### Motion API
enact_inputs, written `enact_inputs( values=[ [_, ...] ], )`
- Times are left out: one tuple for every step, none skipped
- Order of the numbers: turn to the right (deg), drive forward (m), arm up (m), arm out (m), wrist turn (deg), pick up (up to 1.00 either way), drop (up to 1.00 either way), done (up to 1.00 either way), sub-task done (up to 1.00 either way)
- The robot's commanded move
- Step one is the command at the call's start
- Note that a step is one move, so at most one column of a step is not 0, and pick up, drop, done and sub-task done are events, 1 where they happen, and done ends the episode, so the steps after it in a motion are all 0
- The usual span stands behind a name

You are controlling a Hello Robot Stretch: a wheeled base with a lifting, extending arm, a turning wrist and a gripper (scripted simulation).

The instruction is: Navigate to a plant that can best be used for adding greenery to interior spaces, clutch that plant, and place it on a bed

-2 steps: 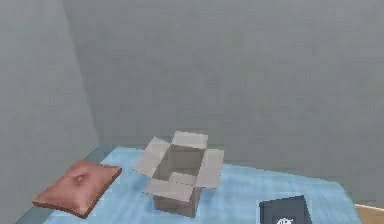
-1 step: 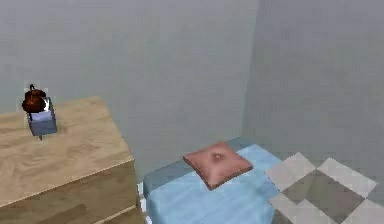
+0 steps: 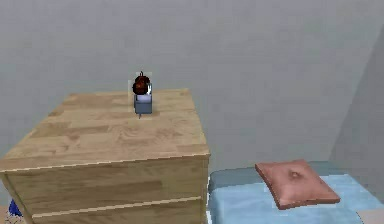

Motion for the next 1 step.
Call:
enact_inputs(
  values=[
    [0.0, 0.20, 0.00, 0.00, 0.0, 0.00, 0.00, 0.00, 0.00]
  ],
)
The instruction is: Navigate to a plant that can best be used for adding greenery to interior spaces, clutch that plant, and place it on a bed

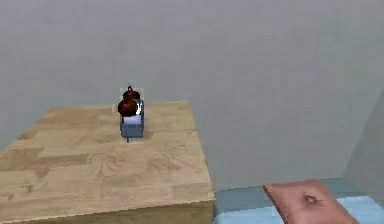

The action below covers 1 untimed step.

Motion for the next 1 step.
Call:
enact_inputs(
  values=[
    [45.0, 0.00, 0.00, 0.00, 0.0, 0.00, 0.00, 0.00, 0.00]
  ],
)
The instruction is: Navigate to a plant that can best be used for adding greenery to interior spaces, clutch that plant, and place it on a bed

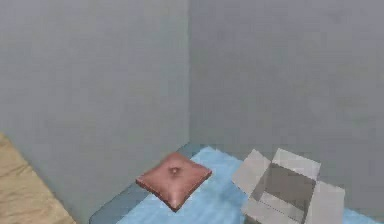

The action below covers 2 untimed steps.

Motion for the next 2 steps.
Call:
enact_inputs(
  values=[
    [45.0, 0.00, 0.00, 0.00, 0.0, 0.00, 0.00, 0.00, 0.00],
    [45.0, 0.00, 0.00, 0.00, 0.0, 0.00, 0.00, 0.00, 0.00]
  ],
)
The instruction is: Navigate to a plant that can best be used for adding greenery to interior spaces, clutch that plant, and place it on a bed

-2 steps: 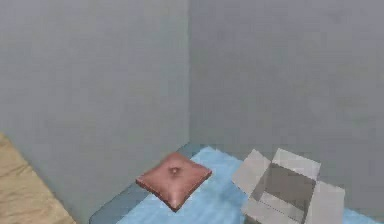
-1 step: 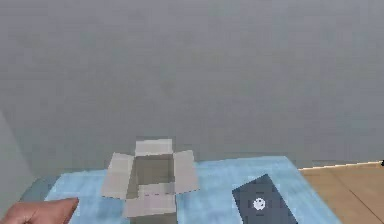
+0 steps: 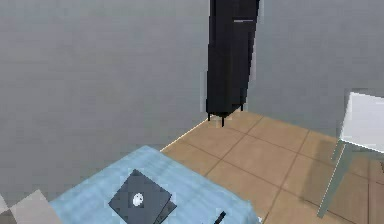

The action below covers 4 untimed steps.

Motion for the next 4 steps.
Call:
enact_inputs(
  values=[
    [18.0, 0.00, 0.00, 0.00, 0.0, 0.00, 0.00, 0.00, 0.00],
    [-45.0, 0.00, 0.00, 0.00, 0.0, 0.00, 0.00, 0.00, 0.00],
    [-45.0, 0.00, 0.00, 0.00, 0.0, 0.00, 0.00, 0.00, 0.00],
    [-45.0, 0.00, 0.00, 0.00, 0.0, 0.00, 0.00, 0.00, 0.00]
  ],
)
